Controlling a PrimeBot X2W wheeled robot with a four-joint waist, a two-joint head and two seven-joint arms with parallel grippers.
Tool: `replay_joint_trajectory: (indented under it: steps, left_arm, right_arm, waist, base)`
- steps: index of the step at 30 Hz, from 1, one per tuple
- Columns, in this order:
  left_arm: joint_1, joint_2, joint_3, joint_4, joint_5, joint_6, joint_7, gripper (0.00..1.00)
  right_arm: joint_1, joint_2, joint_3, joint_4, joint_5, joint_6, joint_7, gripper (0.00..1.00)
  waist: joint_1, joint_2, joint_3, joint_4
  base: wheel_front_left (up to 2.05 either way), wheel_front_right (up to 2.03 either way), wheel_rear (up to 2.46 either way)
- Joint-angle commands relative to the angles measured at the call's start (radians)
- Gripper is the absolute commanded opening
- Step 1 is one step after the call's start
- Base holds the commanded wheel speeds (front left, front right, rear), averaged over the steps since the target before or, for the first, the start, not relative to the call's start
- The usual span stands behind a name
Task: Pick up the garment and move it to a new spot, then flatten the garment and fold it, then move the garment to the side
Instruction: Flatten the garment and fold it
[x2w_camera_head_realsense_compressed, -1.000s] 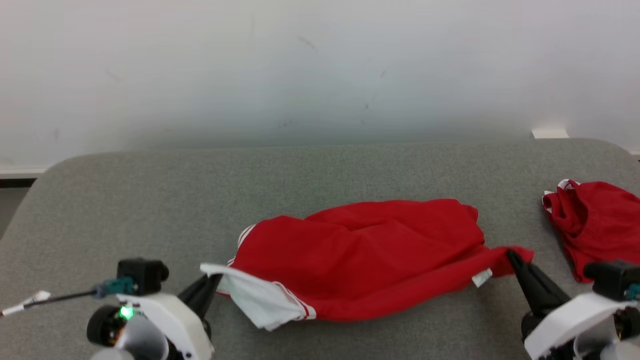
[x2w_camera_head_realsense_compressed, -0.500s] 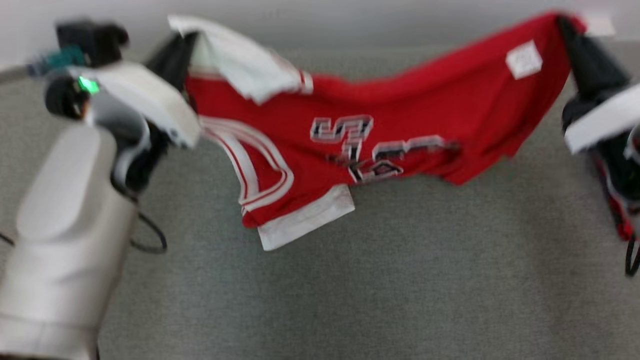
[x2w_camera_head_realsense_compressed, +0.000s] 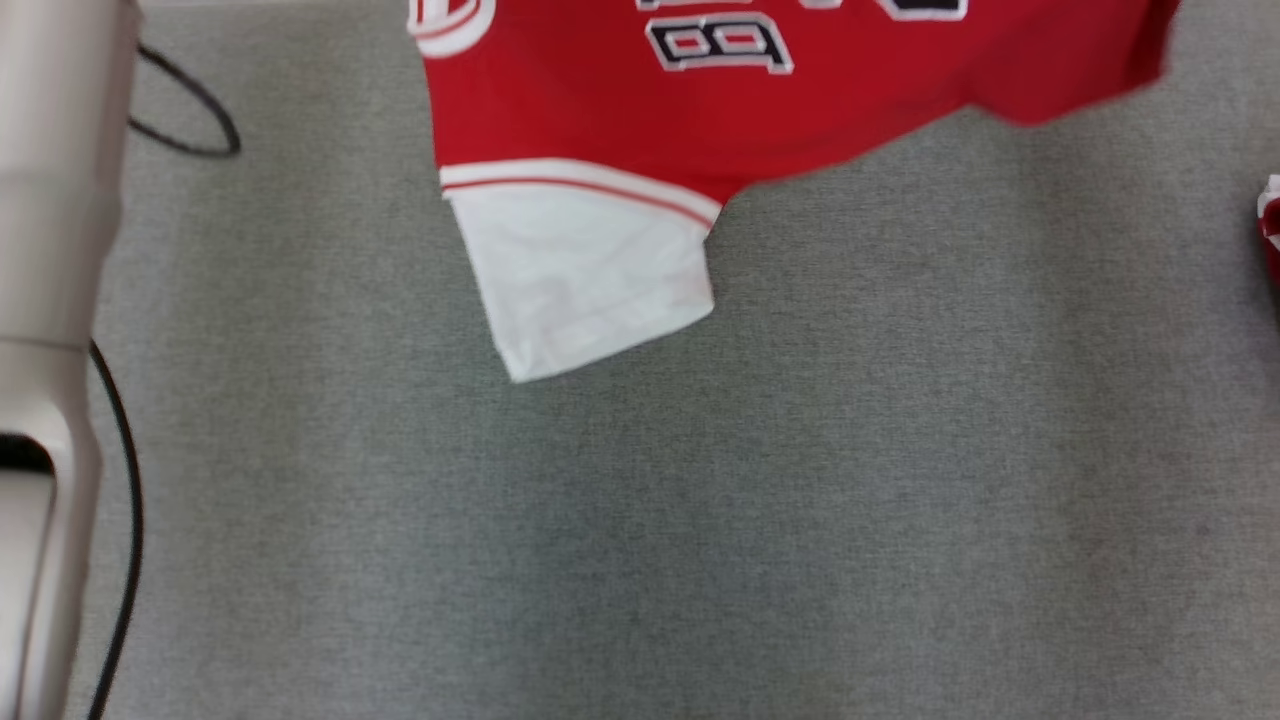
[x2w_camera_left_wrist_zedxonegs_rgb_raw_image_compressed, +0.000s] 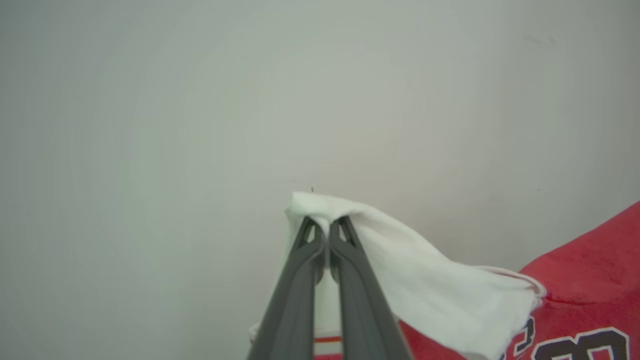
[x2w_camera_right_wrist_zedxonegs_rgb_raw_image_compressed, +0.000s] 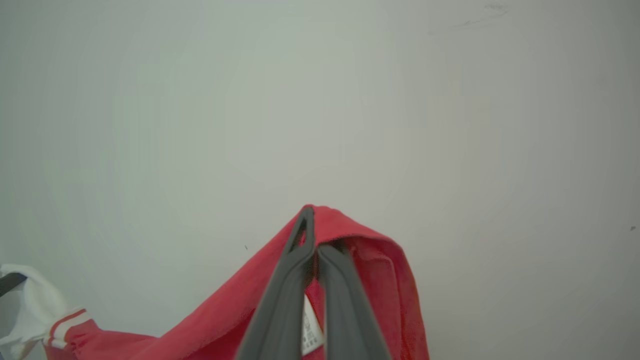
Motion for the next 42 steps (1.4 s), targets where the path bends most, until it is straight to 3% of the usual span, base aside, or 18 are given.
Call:
replay_joint_trajectory:
  steps: [1, 7, 14, 20, 28, 33, 42]
  left_arm:
    - [-0.063, -0.003, -0.013, 0.031, -0.018, 0.002, -0.013, 0.00]
    - [-0.216, -0.011, -0.035, 0.121, -0.050, 0.002, -0.027, 0.00]
    - [-0.267, -0.018, -0.073, 0.197, -0.120, 0.002, 0.025, 0.00]
    - [-0.198, -0.016, -0.139, 0.210, -0.170, 0.002, 0.077, 0.00]
    - [0.014, 0.025, -0.332, 0.115, -0.311, 0.002, 0.298, 0.00]
    - [0.183, 0.088, -0.448, 0.007, -0.437, 0.002, 0.485, 0.00]
    - [0.461, 0.309, -0.631, -0.279, -0.654, 0.002, 0.765, 0.00]
  right_arm:
    - [-0.058, -0.005, 0.012, 0.029, 0.018, -0.002, -0.012, 0.00]
    - [-0.196, -0.023, 0.040, 0.102, 0.054, -0.002, -0.024, 0.00]
    - [-0.249, -0.041, 0.082, 0.163, 0.090, -0.002, -0.021, 0.00]
    - [-0.164, -0.043, 0.140, 0.158, 0.119, -0.002, -0.008, 0.00]
    - [0.045, -0.066, 0.267, 0.084, 0.205, -0.002, 0.078, 0.00]
    - [0.206, -0.083, 0.389, 0.031, 0.267, -0.002, 0.191, 0.00]
    - [0.458, -0.168, 0.604, -0.127, 0.353, -0.002, 0.374, 0.00]
  waist:
    - [-0.0004, 0.0000, 0.001, 0.011]
    - [-0.0004, 0.0000, -0.011, 0.028]
    - [-0.0004, 0.0000, -0.030, 0.038]
    - [-0.0004, 0.0000, -0.038, 0.047]
    - [-0.0004, 0.0000, -0.102, 0.057]
    - [-0.0004, 0.0000, -0.186, 0.049]
    - [-0.0004, 0.0000, -0.378, 0.027]
  base:
    - [0.00, 0.00, 0.00]
    - [0.00, 0.00, 0.00]
    - [0.00, 0.00, 0.00]
    - [0.00, 0.00, 0.00]
    - [0.00, 0.00, 0.00]
    - [0.00, 0.00, 0.00]
    - [0.00, 0.00, 0.00]
